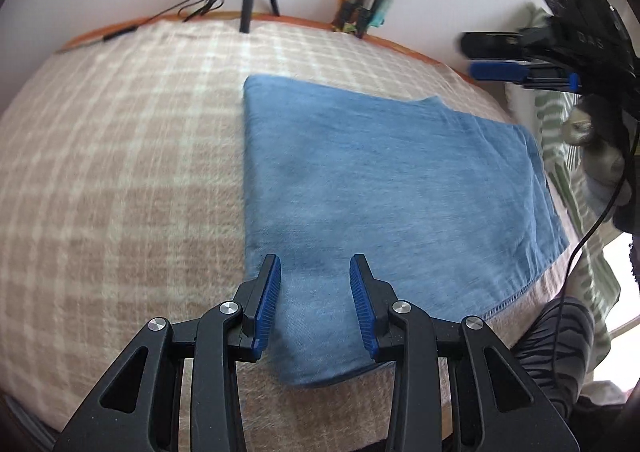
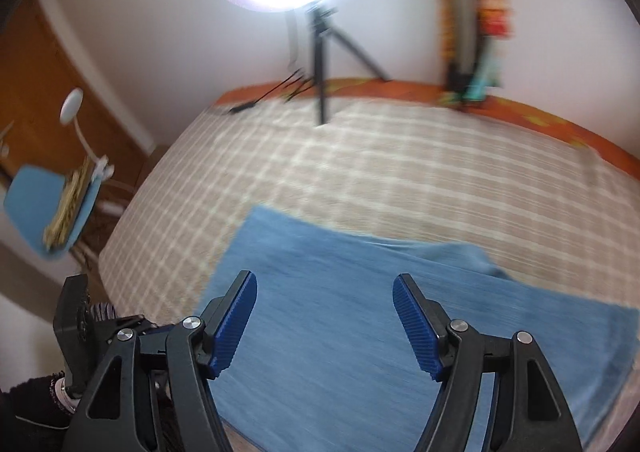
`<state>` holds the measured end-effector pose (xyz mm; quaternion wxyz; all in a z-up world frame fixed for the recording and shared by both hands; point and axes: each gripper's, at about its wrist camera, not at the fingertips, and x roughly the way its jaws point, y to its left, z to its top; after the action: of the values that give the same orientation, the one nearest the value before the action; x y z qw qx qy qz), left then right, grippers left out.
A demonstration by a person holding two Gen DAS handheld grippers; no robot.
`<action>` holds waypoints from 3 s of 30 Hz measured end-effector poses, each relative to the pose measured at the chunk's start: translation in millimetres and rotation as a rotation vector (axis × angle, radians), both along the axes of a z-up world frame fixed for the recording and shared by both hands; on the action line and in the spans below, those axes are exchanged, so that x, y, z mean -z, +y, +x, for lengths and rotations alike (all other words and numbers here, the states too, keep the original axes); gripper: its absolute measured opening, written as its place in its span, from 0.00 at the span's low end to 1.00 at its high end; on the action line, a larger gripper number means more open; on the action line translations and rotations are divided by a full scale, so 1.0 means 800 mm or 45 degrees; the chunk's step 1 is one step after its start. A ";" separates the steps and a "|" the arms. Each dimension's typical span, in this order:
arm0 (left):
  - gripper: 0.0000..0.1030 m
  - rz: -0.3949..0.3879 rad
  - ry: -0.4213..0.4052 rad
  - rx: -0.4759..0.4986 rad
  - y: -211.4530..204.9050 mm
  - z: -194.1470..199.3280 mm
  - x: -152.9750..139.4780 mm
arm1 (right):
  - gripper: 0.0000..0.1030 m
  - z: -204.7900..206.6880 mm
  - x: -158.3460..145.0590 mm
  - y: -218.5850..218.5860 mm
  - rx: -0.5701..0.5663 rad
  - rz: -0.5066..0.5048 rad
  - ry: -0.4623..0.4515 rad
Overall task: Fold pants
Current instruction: 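Move both open grippers to the folded edge of the jeans, then grasp the folded jeans edge with both grippers and lift it, then fold the held edge over the jeans with both grippers and release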
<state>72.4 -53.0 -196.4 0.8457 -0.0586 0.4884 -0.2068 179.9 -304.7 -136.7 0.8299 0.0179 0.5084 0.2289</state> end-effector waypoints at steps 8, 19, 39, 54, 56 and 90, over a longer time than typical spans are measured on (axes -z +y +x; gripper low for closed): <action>0.33 -0.130 0.021 -0.094 0.028 -0.009 0.011 | 0.71 0.029 0.054 0.126 -0.151 -0.076 0.176; 0.33 -0.165 0.024 -0.105 0.051 -0.038 0.020 | 0.70 0.054 0.121 0.214 -0.126 -0.384 0.356; 0.12 -0.300 -0.016 -0.088 0.021 -0.019 0.008 | 0.05 0.071 0.083 0.165 -0.072 -0.224 0.357; 0.12 -0.208 -0.205 0.067 -0.053 -0.022 -0.045 | 0.22 0.051 0.076 0.170 -0.157 -0.299 0.343; 0.12 -0.230 -0.199 0.088 -0.055 -0.020 -0.049 | 0.13 0.049 0.067 0.148 -0.119 -0.236 0.315; 0.11 -0.395 -0.140 0.776 -0.341 -0.008 -0.102 | 0.03 -0.038 -0.037 -0.267 0.517 0.026 0.038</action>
<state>65.9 -325.7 -114.9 0.7511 -0.0267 0.3999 -0.5247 149.8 -518.0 -107.1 0.8513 0.1319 0.5042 0.0616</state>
